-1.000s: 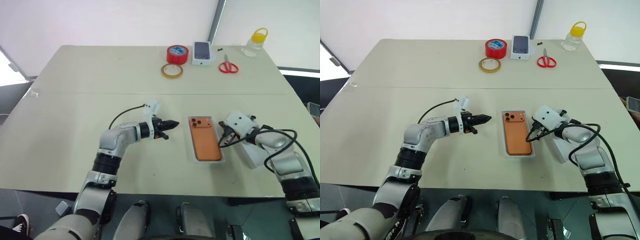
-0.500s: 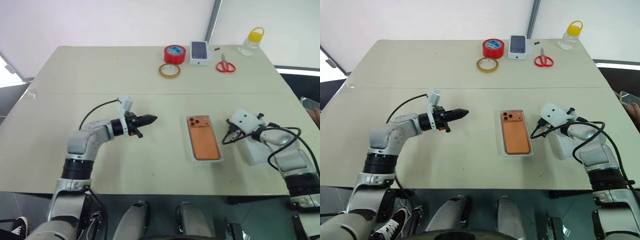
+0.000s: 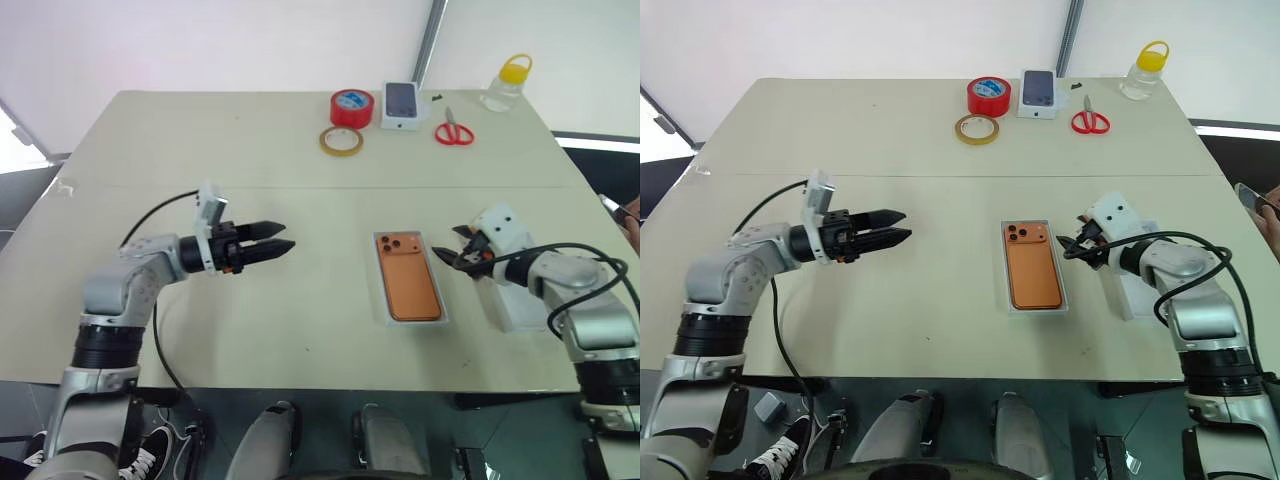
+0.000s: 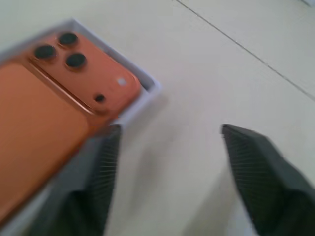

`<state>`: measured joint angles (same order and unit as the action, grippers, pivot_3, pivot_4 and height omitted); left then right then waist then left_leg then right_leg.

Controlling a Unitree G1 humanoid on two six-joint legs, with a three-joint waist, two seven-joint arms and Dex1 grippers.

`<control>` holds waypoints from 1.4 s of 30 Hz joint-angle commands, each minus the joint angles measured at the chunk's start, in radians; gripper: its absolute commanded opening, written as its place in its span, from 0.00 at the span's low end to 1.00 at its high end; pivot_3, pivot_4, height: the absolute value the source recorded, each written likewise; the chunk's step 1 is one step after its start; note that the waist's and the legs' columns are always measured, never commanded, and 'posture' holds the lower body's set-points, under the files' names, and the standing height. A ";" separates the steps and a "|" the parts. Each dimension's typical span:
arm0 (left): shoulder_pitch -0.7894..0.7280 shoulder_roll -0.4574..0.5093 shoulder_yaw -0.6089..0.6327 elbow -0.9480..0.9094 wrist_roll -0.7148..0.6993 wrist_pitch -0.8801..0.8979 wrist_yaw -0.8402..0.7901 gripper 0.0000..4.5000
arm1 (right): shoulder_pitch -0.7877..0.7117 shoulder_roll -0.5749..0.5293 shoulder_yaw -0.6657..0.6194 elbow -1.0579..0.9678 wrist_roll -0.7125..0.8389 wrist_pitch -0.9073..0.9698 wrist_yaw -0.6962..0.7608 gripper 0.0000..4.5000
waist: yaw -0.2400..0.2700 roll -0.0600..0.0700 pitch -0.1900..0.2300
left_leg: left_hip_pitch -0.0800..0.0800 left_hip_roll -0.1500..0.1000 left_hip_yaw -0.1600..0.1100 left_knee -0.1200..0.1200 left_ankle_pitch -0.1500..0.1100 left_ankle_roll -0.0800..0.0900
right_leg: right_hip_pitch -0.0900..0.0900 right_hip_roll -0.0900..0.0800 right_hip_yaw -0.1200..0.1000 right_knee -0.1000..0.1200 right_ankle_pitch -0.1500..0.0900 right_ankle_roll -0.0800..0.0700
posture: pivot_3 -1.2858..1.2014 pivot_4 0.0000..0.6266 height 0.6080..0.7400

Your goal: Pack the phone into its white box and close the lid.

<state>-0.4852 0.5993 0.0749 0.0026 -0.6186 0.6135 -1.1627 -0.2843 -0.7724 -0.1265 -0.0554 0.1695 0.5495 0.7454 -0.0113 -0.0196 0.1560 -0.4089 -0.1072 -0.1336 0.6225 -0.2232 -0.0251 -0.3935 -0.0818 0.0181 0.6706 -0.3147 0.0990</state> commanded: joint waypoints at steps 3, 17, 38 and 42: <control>0.021 0.046 0.005 -0.051 0.024 -0.133 -0.082 0.95 | 0.023 -0.076 -0.065 -0.127 0.044 0.128 0.013 0.87 | -0.004 0.000 0.000 | 0.000 0.000 0.000 -0.001 -0.001 0.002 | 0.000 0.000 0.000 0.000 0.000 0.000 | 0.52 0.24 1.00; 0.088 0.068 -0.073 -0.073 0.075 -0.325 -0.232 0.95 | 0.052 -0.125 -0.040 -0.300 0.077 0.585 -0.083 0.87 | -0.002 0.002 0.001 | 0.000 0.001 0.000 -0.002 -0.003 0.005 | 0.000 0.000 0.000 -0.002 0.001 -0.001 | 0.52 0.24 1.00; 0.131 0.036 -0.082 -0.122 0.072 -0.333 -0.159 0.95 | -0.111 -0.067 -0.065 -0.266 0.156 1.025 -0.231 0.87 | -0.001 0.003 0.002 | -0.001 0.001 0.000 -0.001 -0.003 0.006 | 0.000 0.000 0.000 -0.003 0.001 0.000 | 0.52 0.24 1.00; 0.139 0.035 -0.083 -0.124 0.075 -0.335 -0.151 0.95 | -0.111 -0.058 -0.077 -0.250 0.158 1.031 -0.254 0.87 | -0.001 0.004 0.002 | -0.001 0.001 0.000 -0.001 -0.003 0.006 | 0.000 0.000 0.000 -0.003 0.001 0.000 | 0.52 0.24 1.00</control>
<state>-0.3471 0.6262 -0.0221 -0.0837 -0.5397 0.2935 -1.3188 -0.3875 -0.8325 -0.1722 -0.2962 0.3284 1.5799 0.5016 -0.0126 -0.0161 0.1576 -0.4095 -0.1066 -0.1334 0.6210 -0.2266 -0.0191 -0.3935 -0.0821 0.0177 0.6678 -0.3138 0.0986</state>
